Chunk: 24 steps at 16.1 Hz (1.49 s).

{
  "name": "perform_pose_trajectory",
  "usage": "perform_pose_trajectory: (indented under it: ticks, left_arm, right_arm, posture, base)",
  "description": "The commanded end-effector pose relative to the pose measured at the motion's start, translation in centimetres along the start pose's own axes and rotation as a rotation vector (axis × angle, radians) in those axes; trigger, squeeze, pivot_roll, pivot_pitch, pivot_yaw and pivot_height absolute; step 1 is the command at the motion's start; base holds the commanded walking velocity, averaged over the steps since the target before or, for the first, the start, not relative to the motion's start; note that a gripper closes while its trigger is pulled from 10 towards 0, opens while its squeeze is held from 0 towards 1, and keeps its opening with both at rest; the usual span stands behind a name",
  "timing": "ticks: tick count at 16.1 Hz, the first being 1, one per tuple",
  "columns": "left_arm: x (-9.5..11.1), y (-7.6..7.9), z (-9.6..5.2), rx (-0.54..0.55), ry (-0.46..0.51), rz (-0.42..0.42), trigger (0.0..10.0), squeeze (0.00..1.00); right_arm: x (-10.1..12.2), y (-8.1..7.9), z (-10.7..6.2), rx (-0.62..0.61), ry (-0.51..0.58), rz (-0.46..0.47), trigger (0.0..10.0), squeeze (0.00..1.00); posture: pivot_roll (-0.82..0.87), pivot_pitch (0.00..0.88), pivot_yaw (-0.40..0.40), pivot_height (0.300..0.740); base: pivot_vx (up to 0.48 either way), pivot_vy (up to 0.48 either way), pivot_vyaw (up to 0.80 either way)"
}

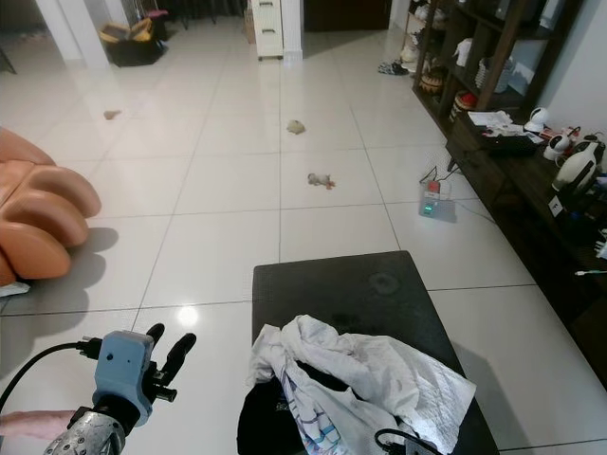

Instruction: Hang hanger

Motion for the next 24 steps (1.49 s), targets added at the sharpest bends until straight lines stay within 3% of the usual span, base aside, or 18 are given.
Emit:
perform_pose_trajectory:
  ticks: [1, 10, 20, 22, 24]
  left_arm:
    - [0.0, -0.2, -0.2, 0.006, -0.009, 0.005, 10.0, 0.0]
    - [0.1, 0.0, -0.2, -0.002, -0.012, 0.003, 10.0, 0.0]
    - [0.5, 0.5, -0.1, -0.005, 0.008, 0.01, 10.0, 0.0]
    - [2.3, -0.3, 0.2, 0.045, 0.089, 0.045, 10.0, 0.0]
    - [4.6, 0.7, 1.0, 0.009, 0.175, 0.051, 10.0, 0.0]
  right_arm:
    - [-0.2, -0.1, 0.0, -0.001, -0.005, 0.009, 10.0, 0.0]
    - [-0.2, -0.1, 0.0, 0.0, -0.004, 0.013, 10.0, 0.0]
    - [0.6, -0.4, 0.0, 0.016, 0.038, -0.025, 10.0, 0.0]
    - [1.7, -0.7, -0.1, 0.036, 0.113, -0.027, 10.0, 0.0]
    - [2.4, -1.0, -0.2, 0.057, 0.164, -0.016, 10.0, 0.0]
  posture:
    - [0.05, 0.101, 0.009, 0.74]
    - [0.05, 0.114, 0.008, 0.74]
    - [0.04, 0.116, 0.005, 0.74]
    - [0.05, 0.118, 0.003, 0.74]
    - [0.05, 0.114, 0.001, 0.74]
  base:
    - [0.277, 0.0, 0.0]
    - [0.242, 0.0, -0.24]
    - [0.0, 0.0, 0.0]
    - [0.0, 0.0, 0.0]
    - [0.0, 0.0, 0.0]
Point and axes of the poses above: a point about 5 cm out from each wrist's last joint towards the gripper, its own z axis pointing out of the wrist towards the gripper, its own x axis along the axis of the wrist's last joint, y = z × x, the point moved 6 cm from there along z, pointing out of the wrist towards the gripper, and after that the axes turned 1 degree about -z, right-handed, at the moved point
